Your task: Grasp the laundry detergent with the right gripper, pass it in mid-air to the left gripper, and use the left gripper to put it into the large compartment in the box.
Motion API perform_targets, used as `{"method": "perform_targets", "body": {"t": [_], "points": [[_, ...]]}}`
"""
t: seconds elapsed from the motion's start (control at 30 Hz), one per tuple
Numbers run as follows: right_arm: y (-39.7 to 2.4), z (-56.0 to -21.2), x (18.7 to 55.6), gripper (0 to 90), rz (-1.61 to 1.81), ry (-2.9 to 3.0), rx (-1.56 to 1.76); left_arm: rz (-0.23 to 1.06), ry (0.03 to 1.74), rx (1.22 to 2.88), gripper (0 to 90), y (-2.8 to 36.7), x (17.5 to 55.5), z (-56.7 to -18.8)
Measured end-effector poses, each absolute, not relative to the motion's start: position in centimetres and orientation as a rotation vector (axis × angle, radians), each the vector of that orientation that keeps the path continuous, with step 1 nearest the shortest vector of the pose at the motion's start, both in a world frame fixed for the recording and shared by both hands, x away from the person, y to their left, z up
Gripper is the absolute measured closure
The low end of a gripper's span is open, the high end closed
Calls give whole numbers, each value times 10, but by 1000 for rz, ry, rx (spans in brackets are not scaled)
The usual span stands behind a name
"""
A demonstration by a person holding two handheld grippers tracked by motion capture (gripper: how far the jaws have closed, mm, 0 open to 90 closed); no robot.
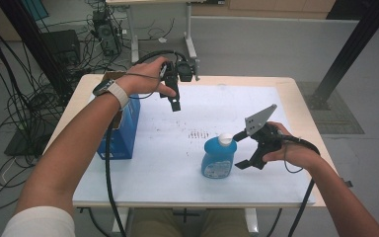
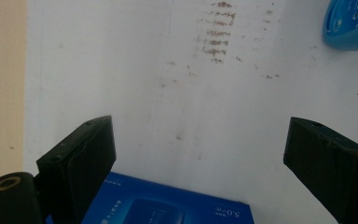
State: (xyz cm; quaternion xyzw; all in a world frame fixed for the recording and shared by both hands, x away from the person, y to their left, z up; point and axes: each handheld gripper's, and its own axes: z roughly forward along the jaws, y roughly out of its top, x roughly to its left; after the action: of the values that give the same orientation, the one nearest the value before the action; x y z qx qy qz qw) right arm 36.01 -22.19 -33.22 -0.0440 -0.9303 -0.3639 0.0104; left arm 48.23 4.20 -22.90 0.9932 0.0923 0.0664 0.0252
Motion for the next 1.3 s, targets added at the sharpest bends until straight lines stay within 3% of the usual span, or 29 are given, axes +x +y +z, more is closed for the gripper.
{"method": "perform_targets", "body": {"t": [1.3], "points": [[-220, -334, 360, 60, -1143, -2903, -135, 197, 297, 3067, 94, 45, 483, -231]]}}
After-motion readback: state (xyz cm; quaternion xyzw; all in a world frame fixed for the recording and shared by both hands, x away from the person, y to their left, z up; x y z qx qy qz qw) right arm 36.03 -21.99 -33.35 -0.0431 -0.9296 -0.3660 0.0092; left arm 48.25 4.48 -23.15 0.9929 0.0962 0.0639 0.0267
